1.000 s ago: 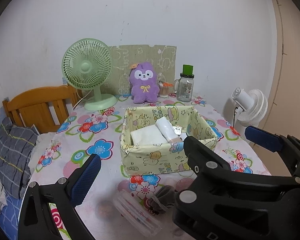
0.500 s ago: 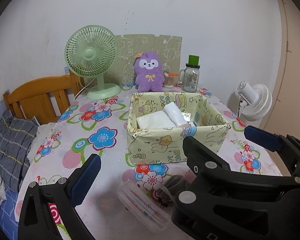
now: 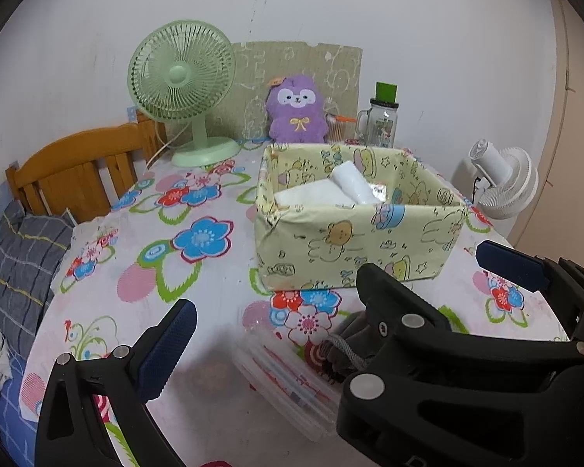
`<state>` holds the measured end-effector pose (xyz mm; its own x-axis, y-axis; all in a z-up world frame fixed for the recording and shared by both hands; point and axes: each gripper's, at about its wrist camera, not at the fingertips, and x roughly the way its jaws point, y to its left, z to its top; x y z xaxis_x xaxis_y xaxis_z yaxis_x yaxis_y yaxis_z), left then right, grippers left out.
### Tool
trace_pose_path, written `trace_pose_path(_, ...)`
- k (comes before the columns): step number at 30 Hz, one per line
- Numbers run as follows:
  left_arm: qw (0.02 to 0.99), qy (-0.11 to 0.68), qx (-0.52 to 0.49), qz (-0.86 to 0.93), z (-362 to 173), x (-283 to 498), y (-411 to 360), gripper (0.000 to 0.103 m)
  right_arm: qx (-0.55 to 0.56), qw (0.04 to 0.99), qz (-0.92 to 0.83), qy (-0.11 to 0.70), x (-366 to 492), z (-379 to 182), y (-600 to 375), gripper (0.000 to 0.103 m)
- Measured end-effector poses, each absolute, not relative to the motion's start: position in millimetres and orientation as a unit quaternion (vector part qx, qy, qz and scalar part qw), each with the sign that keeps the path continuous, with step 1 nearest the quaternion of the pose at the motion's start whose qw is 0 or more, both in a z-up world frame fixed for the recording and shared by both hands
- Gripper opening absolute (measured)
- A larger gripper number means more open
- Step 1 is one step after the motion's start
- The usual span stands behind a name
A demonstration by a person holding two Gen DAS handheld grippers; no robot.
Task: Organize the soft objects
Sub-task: 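Lower both tools to the table toward the clear pencil case and grey hat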
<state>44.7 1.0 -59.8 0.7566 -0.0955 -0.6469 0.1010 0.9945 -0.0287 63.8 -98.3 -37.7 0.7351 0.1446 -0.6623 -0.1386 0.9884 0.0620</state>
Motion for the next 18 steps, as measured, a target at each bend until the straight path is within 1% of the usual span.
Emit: trace_pose_path(18, 0.916, 0.398, -0.017, -0.05, -103, 50, 10, 0.103, -0.009, 0.917, 0.082, 0.392, 64, -76, -91, 0.094)
